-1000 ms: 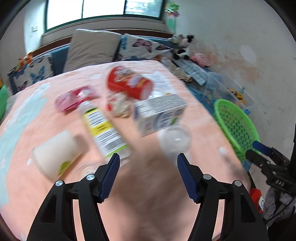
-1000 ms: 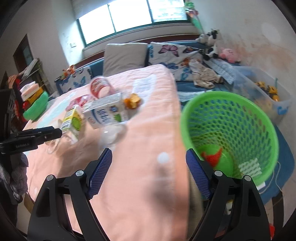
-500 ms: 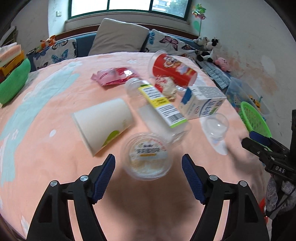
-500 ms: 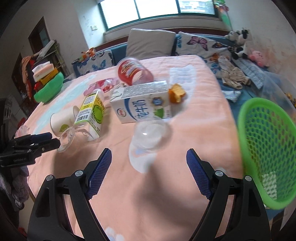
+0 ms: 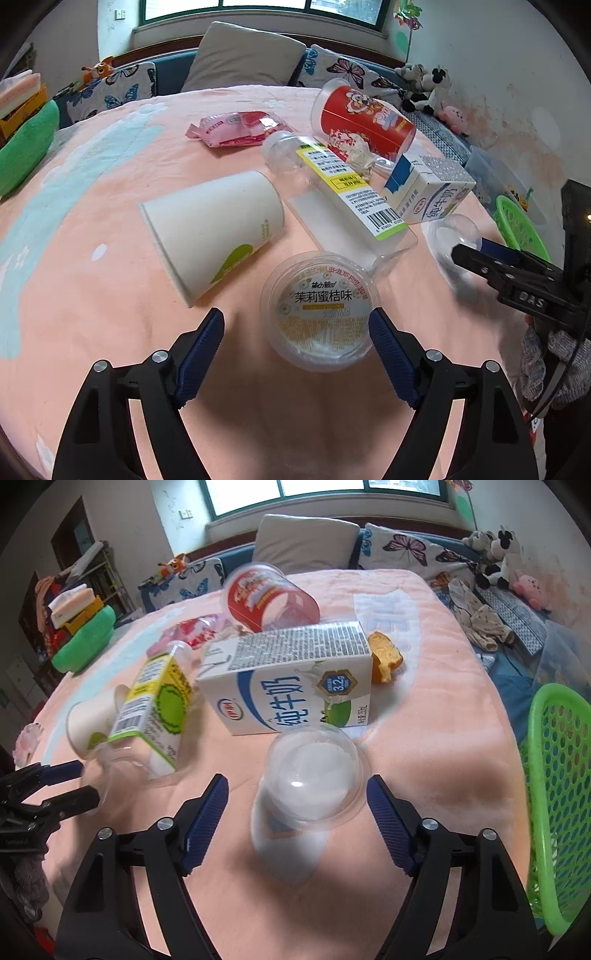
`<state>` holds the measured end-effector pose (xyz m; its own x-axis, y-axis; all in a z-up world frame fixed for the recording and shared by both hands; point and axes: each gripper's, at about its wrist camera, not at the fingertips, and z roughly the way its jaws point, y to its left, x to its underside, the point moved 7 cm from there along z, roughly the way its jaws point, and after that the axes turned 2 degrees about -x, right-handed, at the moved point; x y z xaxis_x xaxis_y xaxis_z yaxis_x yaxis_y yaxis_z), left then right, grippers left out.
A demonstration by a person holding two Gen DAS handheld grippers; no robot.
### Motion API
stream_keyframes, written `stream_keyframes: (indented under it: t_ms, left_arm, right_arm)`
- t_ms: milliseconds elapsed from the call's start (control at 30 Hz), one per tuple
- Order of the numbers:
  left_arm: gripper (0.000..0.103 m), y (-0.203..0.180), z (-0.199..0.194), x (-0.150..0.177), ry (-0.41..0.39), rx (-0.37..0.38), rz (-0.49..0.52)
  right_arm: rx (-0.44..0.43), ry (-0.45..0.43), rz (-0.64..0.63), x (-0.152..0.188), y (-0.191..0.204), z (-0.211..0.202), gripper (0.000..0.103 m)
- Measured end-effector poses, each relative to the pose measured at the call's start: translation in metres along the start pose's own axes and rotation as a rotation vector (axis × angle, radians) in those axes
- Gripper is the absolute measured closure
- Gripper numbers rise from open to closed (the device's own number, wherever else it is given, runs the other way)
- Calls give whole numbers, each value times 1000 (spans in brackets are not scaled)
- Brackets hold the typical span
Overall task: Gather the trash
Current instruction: 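Return both tools to the table and grasp the clear plastic cup with the right tool, then grasp the jelly cup with the left tool while the right tool holds the clear cup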
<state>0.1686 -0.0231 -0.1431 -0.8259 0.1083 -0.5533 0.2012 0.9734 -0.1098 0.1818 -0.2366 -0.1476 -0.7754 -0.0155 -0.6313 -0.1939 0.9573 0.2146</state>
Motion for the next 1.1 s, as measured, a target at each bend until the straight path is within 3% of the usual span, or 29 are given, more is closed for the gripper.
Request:
stream_keyframes:
  t_ms: [233,800,867,1000,1100]
  left_arm:
    - [23,-3,6,-1,5,12,17]
    - [19,-4,17,-2,17,12,43]
    - [22,-3,19,-2,18,15,45]
    - [39,-7,19,-3,14,47,42]
    - [40,-9,16,-2,11,42,42]
  right_arm:
    - [19,10,8,-3,-6,7,44]
    - [1,-30,27,0,-5,-15,44]
    - [2,-35,24,1,-4,-20,44]
    - [2,-41,21,4,-3,-28,44]
    - [3,-48,22,7,-2,-34,44]
